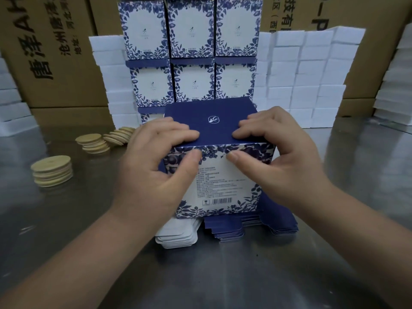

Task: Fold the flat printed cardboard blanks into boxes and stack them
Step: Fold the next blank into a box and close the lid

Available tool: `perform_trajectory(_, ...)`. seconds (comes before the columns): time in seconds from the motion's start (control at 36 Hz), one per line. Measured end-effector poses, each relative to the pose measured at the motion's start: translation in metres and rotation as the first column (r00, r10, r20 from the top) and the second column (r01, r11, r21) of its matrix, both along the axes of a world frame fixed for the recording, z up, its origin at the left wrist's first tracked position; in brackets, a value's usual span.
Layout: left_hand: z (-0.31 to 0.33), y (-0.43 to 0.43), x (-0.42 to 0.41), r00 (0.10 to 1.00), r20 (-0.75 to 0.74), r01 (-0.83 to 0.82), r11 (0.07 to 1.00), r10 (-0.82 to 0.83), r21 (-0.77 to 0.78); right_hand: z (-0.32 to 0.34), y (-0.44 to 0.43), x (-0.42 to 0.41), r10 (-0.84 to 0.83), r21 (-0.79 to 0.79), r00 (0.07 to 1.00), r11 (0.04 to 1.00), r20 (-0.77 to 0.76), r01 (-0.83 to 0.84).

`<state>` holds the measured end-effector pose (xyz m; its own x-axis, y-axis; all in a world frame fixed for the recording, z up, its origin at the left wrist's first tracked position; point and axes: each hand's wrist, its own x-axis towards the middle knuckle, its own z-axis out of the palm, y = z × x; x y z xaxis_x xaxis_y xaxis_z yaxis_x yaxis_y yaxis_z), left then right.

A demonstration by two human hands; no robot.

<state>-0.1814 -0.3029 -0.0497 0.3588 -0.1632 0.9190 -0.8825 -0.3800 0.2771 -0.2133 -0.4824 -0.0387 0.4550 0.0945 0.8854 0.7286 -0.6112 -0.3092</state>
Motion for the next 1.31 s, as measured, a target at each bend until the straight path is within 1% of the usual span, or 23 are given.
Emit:
perform_trajectory(0.11,0.003,-0.002,-0.002,0.999,-0.033,0.027,0.999,-0.028,-0.025,0.002,0.0,0.001,0.016,0.03,1.0,0.999,-0.008,-0.016)
perform_trajectory(0.22,0.003,-0.004,-0.003,0.998,0.006,0.058,0.998,-0.058,-0.003,0.0,0.005,0.0,0.058,0.068,0.998,0.996,-0.001,-0.058)
perform_trajectory(0.28,0.002,-0.005,-0.003,0.998,0.004,0.065,0.998,-0.065,-0.008,-0.001,0.007,0.0,0.075,0.092,0.997,0.993,-0.021,-0.072)
perform_trajectory(0.44,-0.001,-0.01,-0.006,0.996,-0.058,0.069,0.996,-0.072,-0.047,-0.002,0.01,0.0,0.078,0.088,0.996,0.993,-0.051,-0.073)
perform_trajectory(0.64,-0.001,-0.011,-0.006,0.996,-0.067,0.063,0.997,-0.066,-0.042,-0.006,0.013,0.0,0.132,0.12,0.988,0.985,-0.076,-0.122)
perform_trajectory(0.78,-0.002,-0.015,-0.007,0.995,-0.055,0.077,0.993,-0.082,-0.085,-0.009,0.013,0.002,0.2,0.197,0.978,0.963,-0.057,-0.185)
perform_trajectory(1.0,-0.001,-0.015,-0.007,0.995,-0.041,0.084,0.991,-0.089,-0.106,-0.008,0.011,0.007,0.192,0.142,0.981,0.97,0.04,-0.195)
perform_trajectory(1.11,-0.001,-0.014,-0.007,0.996,-0.024,0.079,0.992,-0.082,-0.099,-0.01,0.009,0.006,0.179,0.124,0.984,0.976,0.015,-0.179)
perform_trajectory(1.22,0.0,-0.011,-0.006,0.996,0.001,0.084,0.994,-0.084,-0.072,-0.012,-0.001,0.005,0.204,0.107,0.978,0.974,-0.054,-0.197)
perform_trajectory(1.31,0.001,-0.009,-0.005,0.996,0.015,0.084,0.996,-0.083,-0.04,-0.016,-0.005,0.008,0.216,0.085,0.975,0.974,-0.05,-0.211)
